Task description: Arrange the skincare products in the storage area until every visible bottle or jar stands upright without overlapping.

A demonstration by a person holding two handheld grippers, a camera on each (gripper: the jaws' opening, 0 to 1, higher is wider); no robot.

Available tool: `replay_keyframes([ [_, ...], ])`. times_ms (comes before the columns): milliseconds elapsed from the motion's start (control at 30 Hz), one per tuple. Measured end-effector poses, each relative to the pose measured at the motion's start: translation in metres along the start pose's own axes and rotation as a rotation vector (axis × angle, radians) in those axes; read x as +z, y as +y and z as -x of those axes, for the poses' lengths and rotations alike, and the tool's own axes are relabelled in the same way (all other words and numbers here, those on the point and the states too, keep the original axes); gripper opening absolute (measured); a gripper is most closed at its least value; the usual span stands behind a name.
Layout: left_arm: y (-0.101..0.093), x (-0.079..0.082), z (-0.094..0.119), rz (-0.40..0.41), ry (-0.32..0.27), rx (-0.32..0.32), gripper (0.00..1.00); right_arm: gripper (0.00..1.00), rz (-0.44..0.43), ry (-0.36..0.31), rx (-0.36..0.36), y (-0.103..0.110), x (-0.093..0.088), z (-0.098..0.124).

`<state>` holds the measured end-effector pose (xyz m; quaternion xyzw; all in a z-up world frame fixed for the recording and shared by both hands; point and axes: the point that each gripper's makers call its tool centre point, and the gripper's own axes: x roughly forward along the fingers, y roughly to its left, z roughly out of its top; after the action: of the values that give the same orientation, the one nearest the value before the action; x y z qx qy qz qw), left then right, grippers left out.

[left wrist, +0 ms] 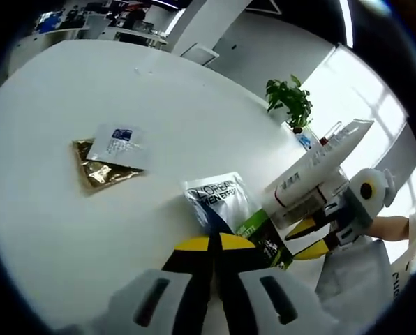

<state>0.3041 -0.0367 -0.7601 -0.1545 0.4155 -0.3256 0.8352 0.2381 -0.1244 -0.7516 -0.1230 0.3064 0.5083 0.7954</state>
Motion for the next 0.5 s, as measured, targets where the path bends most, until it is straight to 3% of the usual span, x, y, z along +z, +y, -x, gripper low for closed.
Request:
replay_keyframes([
  [233, 0.001, 0.003, -0.004, 0.01, -0.008, 0.002, 0.0, 0.17, 0.096, 0.022, -0.01, 0.004, 0.001, -0.008],
  [500, 0.005, 0.006, -0.006, -0.005, -0.019, 0.013, 0.0, 0.17, 0.105, 0.041, -0.027, -0.002, -0.002, -0.014],
])
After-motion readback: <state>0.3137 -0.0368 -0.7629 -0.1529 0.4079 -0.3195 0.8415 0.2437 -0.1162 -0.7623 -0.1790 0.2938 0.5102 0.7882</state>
